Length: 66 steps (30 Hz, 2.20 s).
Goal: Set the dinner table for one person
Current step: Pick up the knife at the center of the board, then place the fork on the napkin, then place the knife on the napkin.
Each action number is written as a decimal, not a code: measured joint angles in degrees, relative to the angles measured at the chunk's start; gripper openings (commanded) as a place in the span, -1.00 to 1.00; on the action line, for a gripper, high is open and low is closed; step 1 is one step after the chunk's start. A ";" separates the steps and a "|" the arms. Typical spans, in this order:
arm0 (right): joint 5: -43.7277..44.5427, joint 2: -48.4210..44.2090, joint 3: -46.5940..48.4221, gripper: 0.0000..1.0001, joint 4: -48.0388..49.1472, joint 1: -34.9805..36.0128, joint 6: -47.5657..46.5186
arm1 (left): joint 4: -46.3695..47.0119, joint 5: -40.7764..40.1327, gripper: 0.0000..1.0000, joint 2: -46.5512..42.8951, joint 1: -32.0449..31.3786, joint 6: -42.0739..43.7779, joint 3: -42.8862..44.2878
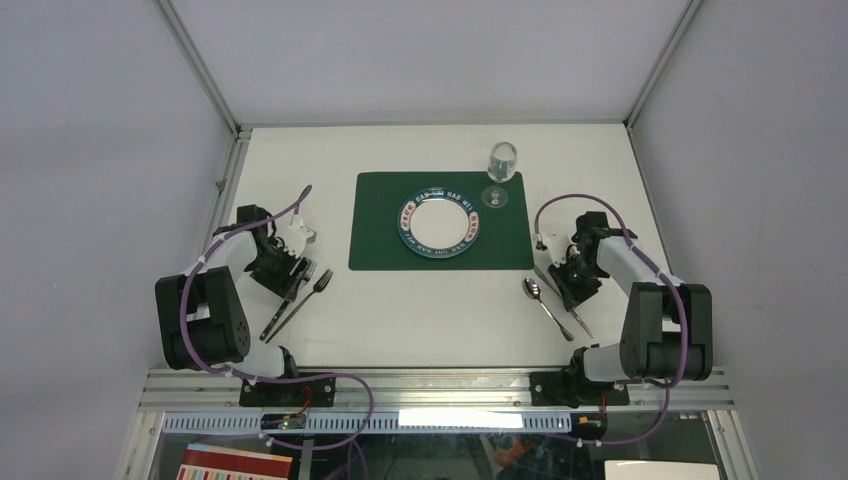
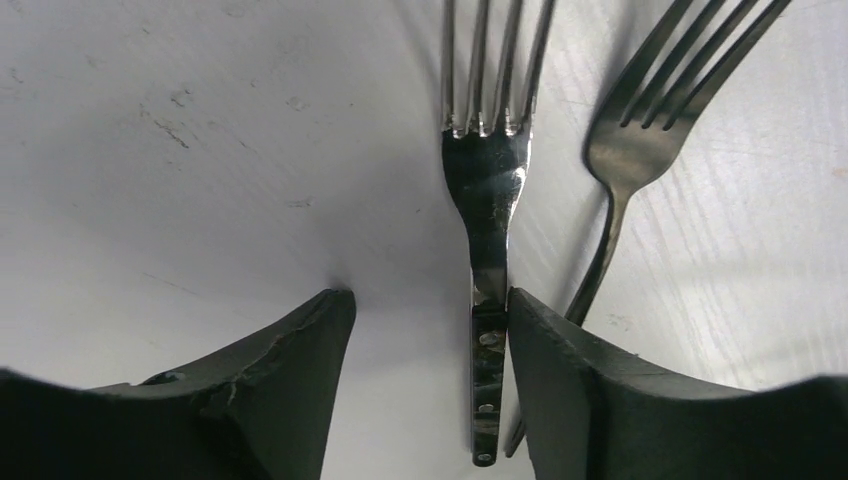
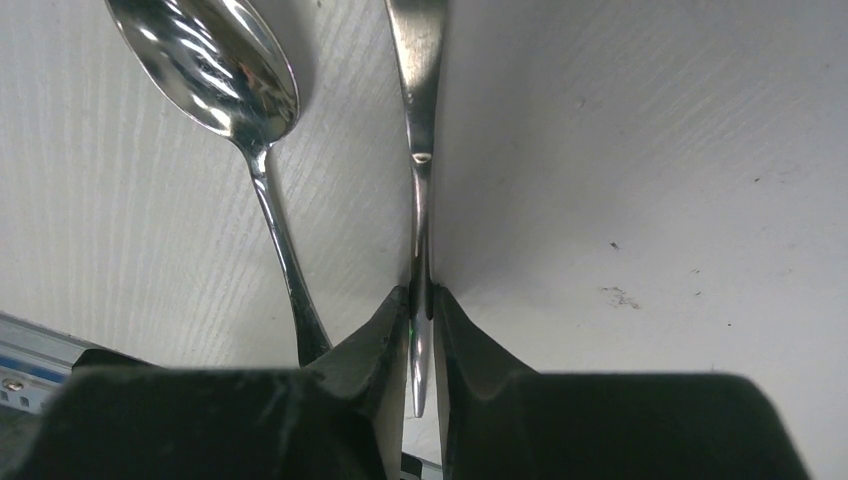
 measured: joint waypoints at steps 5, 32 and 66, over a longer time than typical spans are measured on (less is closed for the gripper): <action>0.00 0.04 0.00 -0.80 -0.04 0.00 -0.33 | 1.11 -1.16 -0.17 0.02 0.00 -0.20 -0.11; -1.86 -4.15 5.33 -1.00 -4.79 -0.28 -0.28 | -5.29 0.61 -1.00 -4.92 0.00 0.02 3.43; -5.14 6.08 20.55 -1.00 -7.34 3.78 4.28 | -7.34 4.79 -1.00 11.47 -14.29 -9.33 24.55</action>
